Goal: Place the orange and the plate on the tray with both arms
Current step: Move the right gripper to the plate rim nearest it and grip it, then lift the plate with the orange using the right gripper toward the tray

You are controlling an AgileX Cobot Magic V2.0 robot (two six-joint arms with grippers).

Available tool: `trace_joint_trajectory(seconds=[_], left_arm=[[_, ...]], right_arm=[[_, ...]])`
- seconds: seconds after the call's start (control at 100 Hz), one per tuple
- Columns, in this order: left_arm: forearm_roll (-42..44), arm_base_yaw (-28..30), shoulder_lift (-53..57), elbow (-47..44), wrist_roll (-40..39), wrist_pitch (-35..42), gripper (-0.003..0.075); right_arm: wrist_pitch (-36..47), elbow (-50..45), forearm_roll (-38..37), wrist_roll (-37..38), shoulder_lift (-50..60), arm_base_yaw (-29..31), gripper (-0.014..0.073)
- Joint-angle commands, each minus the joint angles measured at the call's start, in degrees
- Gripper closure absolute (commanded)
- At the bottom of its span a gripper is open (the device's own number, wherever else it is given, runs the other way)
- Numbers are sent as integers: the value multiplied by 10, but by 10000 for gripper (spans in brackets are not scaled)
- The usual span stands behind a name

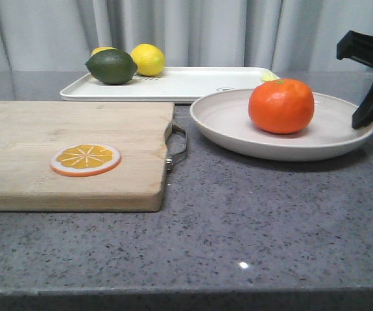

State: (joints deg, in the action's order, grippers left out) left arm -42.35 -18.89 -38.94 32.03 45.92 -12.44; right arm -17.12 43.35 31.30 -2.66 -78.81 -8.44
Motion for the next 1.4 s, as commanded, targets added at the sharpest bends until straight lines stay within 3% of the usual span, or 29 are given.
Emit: trace_joint_trajectory(seconds=[0.0,0.13,0.3,0.48,0.77,1.39], left_arm=[[-8,3,2,17,-5,28,146],[-8,3,2,17,-5,28,146],[-8,3,2,17,-5,28,146],[-8,3,2,17,-5,28,146],[-8,3,2,17,-5,28,146],[-8,3,2,17,-5,28,155]], right_arm=[[29,18,15,-3,12,-2,601],[29,18,21,-3,13,-2,659],[27,20,39,-3,26,-2,660],[-46,76,41,-3,30,-2,660],[-75,229,41,-3,-3,-2,651],[-204,654,28,-3,-325,-2,651]])
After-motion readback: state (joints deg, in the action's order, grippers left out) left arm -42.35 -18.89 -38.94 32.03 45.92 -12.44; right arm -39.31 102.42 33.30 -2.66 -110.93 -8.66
